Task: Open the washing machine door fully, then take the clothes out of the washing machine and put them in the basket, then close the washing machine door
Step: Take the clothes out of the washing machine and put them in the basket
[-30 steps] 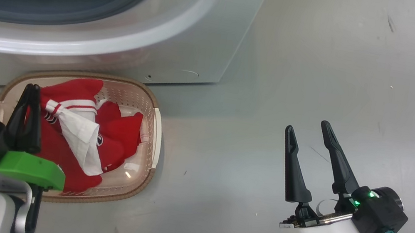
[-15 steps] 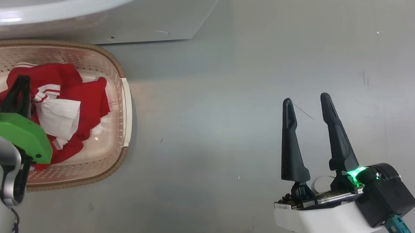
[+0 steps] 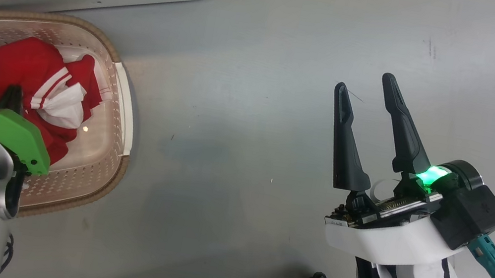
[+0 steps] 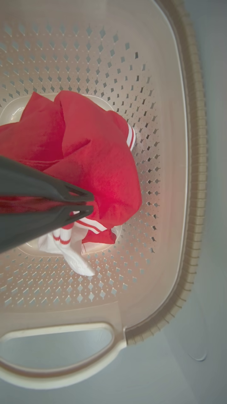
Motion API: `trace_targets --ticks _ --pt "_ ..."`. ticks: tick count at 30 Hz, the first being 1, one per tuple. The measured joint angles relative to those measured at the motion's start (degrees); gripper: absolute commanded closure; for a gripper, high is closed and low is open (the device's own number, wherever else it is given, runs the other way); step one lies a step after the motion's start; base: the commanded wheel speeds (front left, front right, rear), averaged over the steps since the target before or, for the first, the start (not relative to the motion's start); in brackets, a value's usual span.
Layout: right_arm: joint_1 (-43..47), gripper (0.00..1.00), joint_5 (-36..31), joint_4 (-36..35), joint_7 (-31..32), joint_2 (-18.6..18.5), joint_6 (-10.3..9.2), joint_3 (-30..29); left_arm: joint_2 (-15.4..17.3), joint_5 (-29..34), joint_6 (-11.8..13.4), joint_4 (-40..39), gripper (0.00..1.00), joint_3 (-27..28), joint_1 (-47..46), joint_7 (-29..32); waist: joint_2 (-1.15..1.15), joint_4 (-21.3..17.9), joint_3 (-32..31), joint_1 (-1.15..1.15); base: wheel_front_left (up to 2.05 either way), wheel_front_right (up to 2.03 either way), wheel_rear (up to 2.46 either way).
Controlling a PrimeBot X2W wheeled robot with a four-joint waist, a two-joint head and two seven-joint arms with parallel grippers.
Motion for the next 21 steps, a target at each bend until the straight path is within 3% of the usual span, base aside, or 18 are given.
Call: trace_targets --ticks 8,9,11,12,14,15,16,21 --pt "-0.99 0.00 0.00 1.14 0.01 0.00 -0.43 -0.08 0.13 -0.08 -0.58 4.70 1.00 -0.10 -2.81 -1.04 0.00 -0.64 0.67 0.00 0.00 0.00 0.00" --pt "-1.00 0.00 0.00 1.29 0.00 0.00 -0.43 -0.07 0.05 -0.08 -0.58 5.24 0.96 -0.14 -2.90 -1.51 0.00 -0.60 0.53 0.00 0.00 0.00 0.00" --pt "-1.03 0.00 -0.01 1.49 0.00 0.00 -0.52 -0.08 -0.24 -0.45 -0.74 6.46 0.63 0.05 -3.17 -2.00 0.00 -0.48 0.21 0.00 0.00 0.00 0.00" --pt "-1.08 0.00 0.00 1.62 0.00 0.00 -0.75 -0.09 -0.33 -0.45 -1.04 7.00 0.55 -0.01 -3.20 -2.35 0.00 -0.42 0.03 0.00 0.00 0.00 0.00" --pt "-1.13 0.00 -0.03 1.88 0.00 0.00 -0.92 -0.26 -0.59 -0.48 -1.36 8.09 0.16 -0.02 -3.24 -3.00 0.00 -0.24 -0.40 0.00 0.00 0.00 0.00" --pt "-1.13 0.00 -0.05 2.03 0.00 0.00 -0.92 -0.41 -0.73 -0.48 -1.57 8.50 0.06 -0.03 -3.25 -3.54 0.00 -0.14 -0.62 0.00 0.00 0.00 0.00" --pt "-1.14 0.00 -0.08 2.23 0.00 0.00 -0.92 -0.54 -0.90 -0.58 -1.79 8.79 0.00 0.09 -3.27 -4.24 0.00 -0.01 -0.87 0.00 0.00 0.00 0.00" --pt "-1.55 0.00 -0.63 3.68 0.00 0.00 -0.93 -1.59 -1.83 -1.59 -2.82 10.62 0.00 0.19 -3.57 -8.39 0.00 0.97 -2.90 0.00 0.00 0.00 0.00"
